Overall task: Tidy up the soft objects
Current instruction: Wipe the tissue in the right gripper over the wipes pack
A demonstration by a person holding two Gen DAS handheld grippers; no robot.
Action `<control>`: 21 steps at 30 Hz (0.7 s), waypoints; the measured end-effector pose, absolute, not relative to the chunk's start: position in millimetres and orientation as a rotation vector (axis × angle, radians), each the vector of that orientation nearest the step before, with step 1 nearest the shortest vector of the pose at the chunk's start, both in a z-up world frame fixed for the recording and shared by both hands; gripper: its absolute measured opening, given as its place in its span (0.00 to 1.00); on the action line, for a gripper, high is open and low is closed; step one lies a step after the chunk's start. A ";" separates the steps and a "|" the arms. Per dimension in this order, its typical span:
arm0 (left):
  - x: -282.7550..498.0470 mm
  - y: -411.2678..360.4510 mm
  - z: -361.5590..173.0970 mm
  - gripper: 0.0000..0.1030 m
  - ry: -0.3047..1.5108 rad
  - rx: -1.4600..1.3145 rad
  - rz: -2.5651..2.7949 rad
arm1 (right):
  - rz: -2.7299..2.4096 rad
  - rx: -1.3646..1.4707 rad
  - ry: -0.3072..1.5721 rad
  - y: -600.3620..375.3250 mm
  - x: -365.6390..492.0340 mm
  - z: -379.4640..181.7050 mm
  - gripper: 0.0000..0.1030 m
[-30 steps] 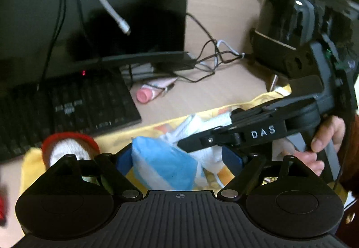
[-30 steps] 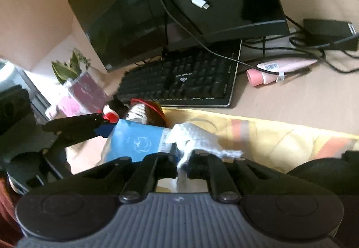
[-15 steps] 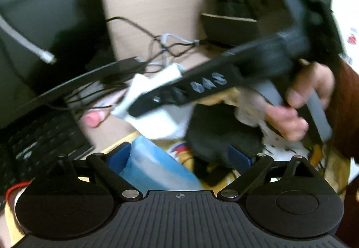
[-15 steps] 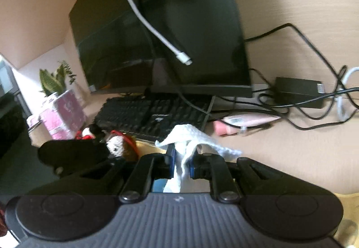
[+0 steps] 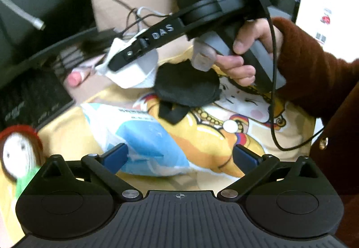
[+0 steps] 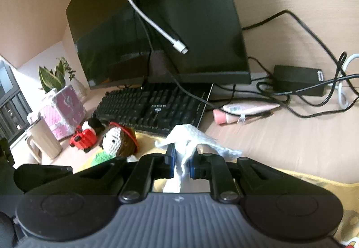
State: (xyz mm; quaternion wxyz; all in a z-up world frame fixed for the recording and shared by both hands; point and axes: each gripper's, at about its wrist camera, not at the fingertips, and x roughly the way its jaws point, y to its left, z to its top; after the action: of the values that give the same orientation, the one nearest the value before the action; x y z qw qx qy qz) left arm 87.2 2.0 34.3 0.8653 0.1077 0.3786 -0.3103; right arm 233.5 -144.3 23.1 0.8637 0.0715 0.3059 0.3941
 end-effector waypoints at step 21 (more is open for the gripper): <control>139.4 131.0 -22.0 1.00 0.931 -0.930 -0.548 | 1.088 0.130 0.845 -119.6 169.0 7.8 0.15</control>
State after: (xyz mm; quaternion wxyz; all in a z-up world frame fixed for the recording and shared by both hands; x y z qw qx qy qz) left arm 139.4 131.0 -22.0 0.7565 -0.4267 0.4271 -0.2513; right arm 169.0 -119.6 7.8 0.7699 0.0598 0.3897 0.5017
